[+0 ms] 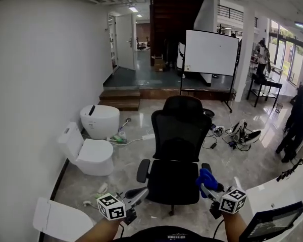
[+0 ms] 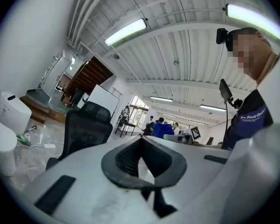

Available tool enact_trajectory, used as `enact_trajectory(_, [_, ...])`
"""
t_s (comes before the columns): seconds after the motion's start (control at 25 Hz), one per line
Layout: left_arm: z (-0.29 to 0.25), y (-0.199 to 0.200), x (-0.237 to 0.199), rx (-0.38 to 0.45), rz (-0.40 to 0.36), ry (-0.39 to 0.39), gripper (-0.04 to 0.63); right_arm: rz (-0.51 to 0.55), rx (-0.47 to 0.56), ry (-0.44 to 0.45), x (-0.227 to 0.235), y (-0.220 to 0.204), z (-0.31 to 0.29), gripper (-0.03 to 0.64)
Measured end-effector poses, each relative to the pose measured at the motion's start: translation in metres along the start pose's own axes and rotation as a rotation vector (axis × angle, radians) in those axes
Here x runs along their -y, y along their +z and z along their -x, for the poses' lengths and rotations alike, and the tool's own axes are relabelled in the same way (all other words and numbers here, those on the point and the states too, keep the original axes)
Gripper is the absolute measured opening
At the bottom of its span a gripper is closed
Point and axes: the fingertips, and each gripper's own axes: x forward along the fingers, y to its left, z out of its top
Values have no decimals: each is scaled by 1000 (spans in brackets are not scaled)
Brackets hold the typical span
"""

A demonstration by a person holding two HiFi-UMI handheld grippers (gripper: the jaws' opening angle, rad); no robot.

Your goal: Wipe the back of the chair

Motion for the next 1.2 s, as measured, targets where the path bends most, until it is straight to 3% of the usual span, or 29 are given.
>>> enact_trajectory(0.4, [-6,19,-94,-12,25,8,3,-16,-35,3,23,3,-93,110])
enact_trajectory(0.92, [-139,43,-157,57,34,165,3,29,-74,161,178,53,-161,110])
enact_trajectory(1.2, [-206,45,-185,55,58,186,3,61,-105,198,242,67,-193,110])
